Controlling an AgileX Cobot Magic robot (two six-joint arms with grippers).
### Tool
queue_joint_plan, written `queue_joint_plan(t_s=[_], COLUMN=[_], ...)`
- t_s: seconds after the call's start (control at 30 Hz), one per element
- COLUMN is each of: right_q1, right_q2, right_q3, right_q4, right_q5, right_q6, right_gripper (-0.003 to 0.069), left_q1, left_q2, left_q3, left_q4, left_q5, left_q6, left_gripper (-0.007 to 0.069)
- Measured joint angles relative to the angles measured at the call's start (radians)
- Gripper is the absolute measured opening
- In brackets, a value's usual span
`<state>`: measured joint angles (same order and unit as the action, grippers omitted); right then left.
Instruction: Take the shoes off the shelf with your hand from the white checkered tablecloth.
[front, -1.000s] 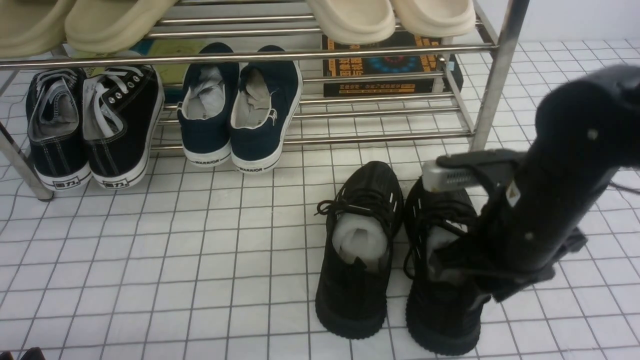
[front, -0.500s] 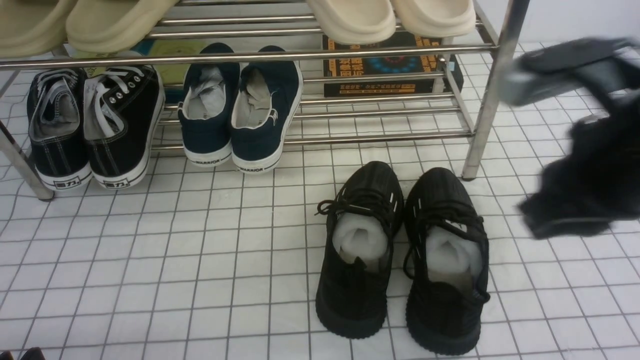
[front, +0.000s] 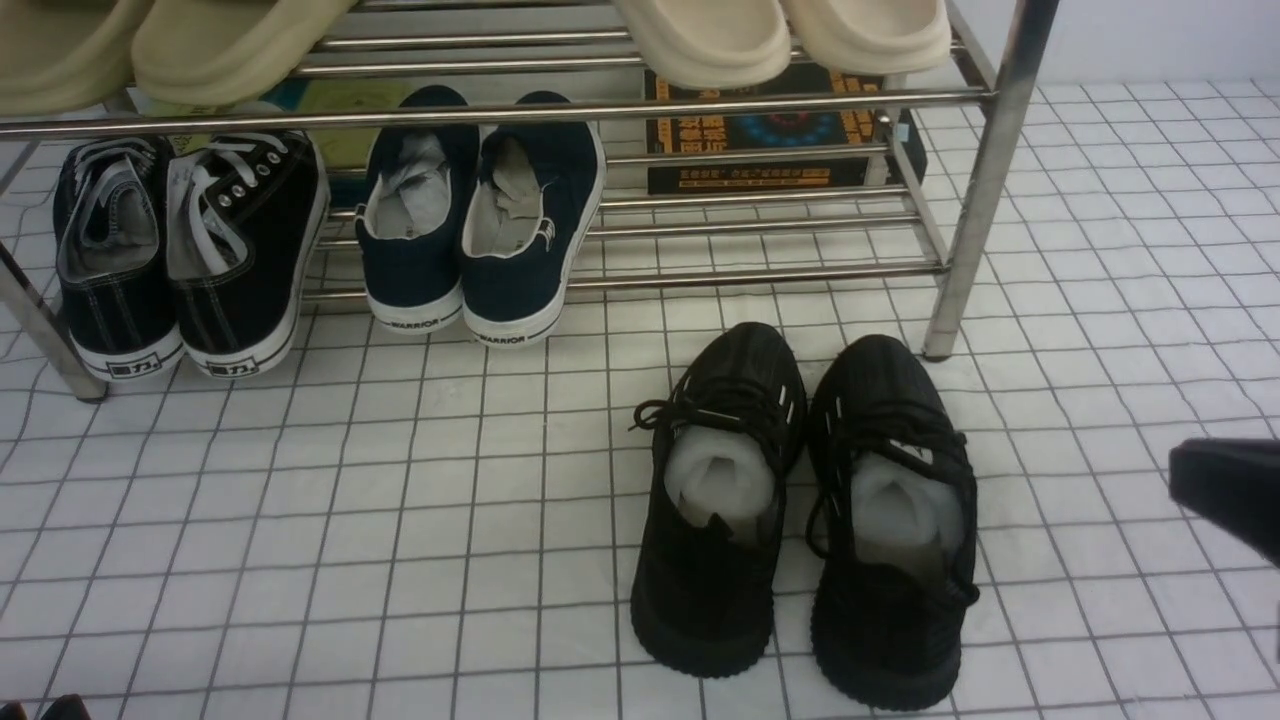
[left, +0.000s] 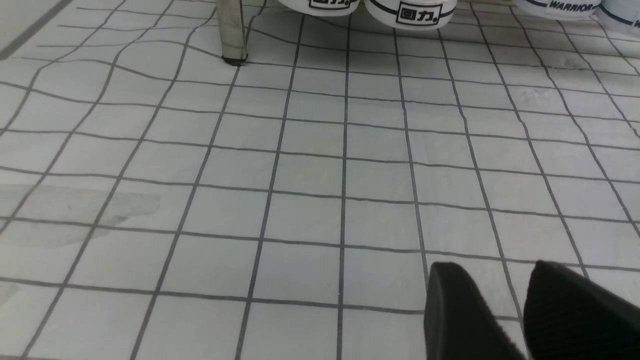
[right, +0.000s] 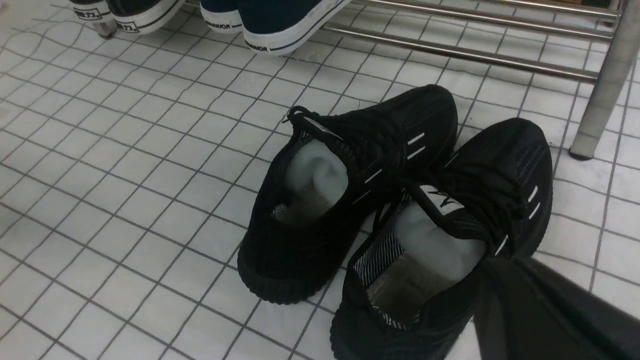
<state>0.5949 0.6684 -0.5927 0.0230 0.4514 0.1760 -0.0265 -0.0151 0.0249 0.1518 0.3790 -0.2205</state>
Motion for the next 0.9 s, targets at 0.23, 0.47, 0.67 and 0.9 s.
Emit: queue_joint_plan(t_s=[0.23, 0.47, 0.67, 0.9], right_q1=[0.000, 0.000, 0.000, 0.000], right_q2=[-0.003, -0.005, -0.008, -0.008], right_q3=[0.077, 0.077, 0.077, 0.077], right_q4=[-0.010, -0.010, -0.010, -0.010], right_q5=[-0.182, -0.184, -0.184, -0.184], right_q6=[-0.002, -0.002, -0.002, -0.002], right_gripper=[-0.0013, -0.0010, -0.0006, 0.0000], left_q1=[0.000, 0.000, 0.000, 0.000], left_q2=[0.000, 0.000, 0.000, 0.000], left_q3=[0.000, 0.000, 0.000, 0.000], left_q4=[0.000, 0.000, 0.000, 0.000], left_q5=[0.000, 0.000, 0.000, 0.000], left_q6=[0.000, 0.000, 0.000, 0.000], left_gripper=[0.0240, 0.0240, 0.0240, 0.0240])
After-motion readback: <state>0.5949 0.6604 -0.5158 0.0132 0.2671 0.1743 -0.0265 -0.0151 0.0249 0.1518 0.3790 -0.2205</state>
